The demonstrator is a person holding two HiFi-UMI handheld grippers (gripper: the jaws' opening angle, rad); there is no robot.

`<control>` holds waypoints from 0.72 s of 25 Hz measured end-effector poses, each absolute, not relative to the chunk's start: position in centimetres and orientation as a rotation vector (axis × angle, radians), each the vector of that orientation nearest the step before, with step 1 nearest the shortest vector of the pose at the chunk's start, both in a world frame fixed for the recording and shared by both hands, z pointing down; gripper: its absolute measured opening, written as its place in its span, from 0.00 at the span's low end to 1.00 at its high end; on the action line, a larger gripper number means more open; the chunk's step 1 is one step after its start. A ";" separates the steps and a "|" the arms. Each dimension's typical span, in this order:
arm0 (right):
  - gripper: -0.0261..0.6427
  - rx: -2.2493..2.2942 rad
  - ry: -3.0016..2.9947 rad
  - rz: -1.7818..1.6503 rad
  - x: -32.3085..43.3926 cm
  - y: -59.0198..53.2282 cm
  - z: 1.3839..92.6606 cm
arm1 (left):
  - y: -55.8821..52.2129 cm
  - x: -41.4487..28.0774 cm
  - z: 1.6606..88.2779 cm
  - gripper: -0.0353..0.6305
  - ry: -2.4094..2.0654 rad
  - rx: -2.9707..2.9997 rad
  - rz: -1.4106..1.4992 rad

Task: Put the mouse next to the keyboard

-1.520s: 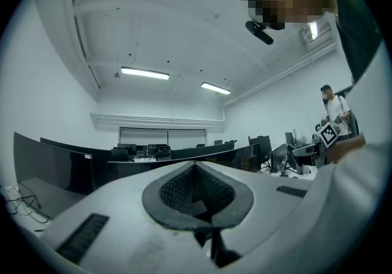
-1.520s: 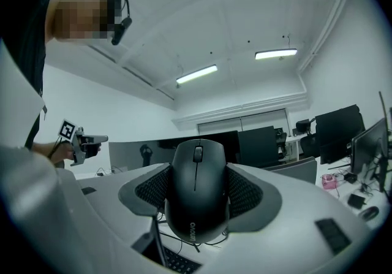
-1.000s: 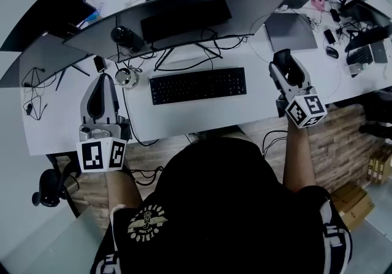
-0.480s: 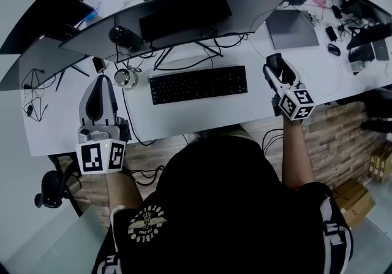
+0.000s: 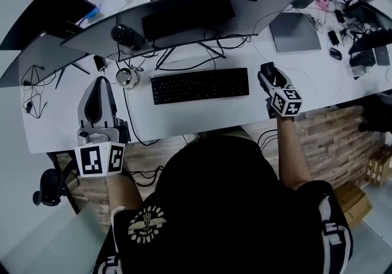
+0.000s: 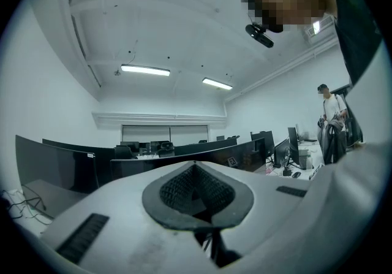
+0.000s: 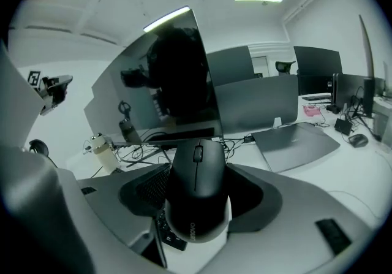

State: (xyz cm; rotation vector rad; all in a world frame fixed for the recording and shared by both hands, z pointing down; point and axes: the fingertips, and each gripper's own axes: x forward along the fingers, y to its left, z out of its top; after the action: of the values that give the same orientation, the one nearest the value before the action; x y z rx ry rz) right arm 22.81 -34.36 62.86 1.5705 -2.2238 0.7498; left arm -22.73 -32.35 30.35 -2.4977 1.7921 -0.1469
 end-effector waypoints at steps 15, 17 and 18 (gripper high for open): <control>0.47 1.464 -1.982 0.920 23.7 -32.8 74.1 | -32.2 -24.9 30.7 0.06 1.851 -2.471 -0.172; 0.47 1.446 -1.956 0.937 23.7 -32.6 75.3 | -32.2 -25.3 30.6 0.06 1.859 -2.464 -0.178; 0.47 1.437 -1.944 0.949 23.7 -32.5 75.9 | -32.1 -25.4 30.4 0.06 1.862 -2.458 -0.181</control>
State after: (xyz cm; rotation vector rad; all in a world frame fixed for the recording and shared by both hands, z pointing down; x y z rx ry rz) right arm 23.72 -32.46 75.94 1.4373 -1.9437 0.9493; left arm -25.40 -32.10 30.41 -2.4584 1.8619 -0.1808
